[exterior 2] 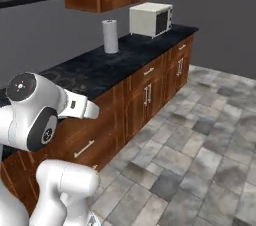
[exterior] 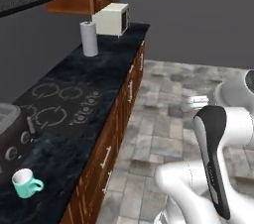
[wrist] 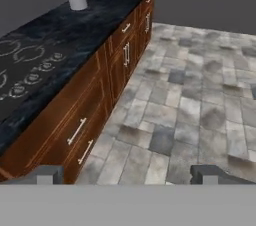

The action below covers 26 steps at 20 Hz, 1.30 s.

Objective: Clear the mugs and bowl far away from the sink.

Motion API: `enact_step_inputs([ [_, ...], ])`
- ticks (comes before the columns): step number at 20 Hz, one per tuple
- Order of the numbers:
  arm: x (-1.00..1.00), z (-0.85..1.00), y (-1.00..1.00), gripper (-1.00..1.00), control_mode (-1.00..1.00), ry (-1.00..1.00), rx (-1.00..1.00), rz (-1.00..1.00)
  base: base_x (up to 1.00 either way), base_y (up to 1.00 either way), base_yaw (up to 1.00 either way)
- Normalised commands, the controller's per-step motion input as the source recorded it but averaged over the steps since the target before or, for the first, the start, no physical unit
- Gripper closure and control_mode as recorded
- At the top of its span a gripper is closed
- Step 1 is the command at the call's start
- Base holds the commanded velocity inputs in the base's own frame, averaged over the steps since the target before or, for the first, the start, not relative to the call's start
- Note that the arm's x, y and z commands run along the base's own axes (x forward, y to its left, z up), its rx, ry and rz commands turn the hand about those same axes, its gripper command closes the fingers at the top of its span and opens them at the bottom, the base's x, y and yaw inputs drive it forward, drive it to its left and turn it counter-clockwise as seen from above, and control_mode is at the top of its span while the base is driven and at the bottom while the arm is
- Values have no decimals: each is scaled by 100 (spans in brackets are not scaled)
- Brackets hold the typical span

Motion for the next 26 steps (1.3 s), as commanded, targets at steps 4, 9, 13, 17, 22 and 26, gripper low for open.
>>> enact_step_inputs([
  [4,0,0,0,-100,100,0,0,0,0,0,-100],
  [9,0,0,0,-100,100,0,0,0,0,0,-100],
  [13,0,0,0,-100,100,0,0,0,0,0,-100],
  [17,0,0,0,-100,100,0,0,0,0,0,-100],
  [22,0,0,0,-100,100,0,0,0,5,1,-98],
  [26,0,0,0,-100,100,0,0,0,29,0,-88],
])
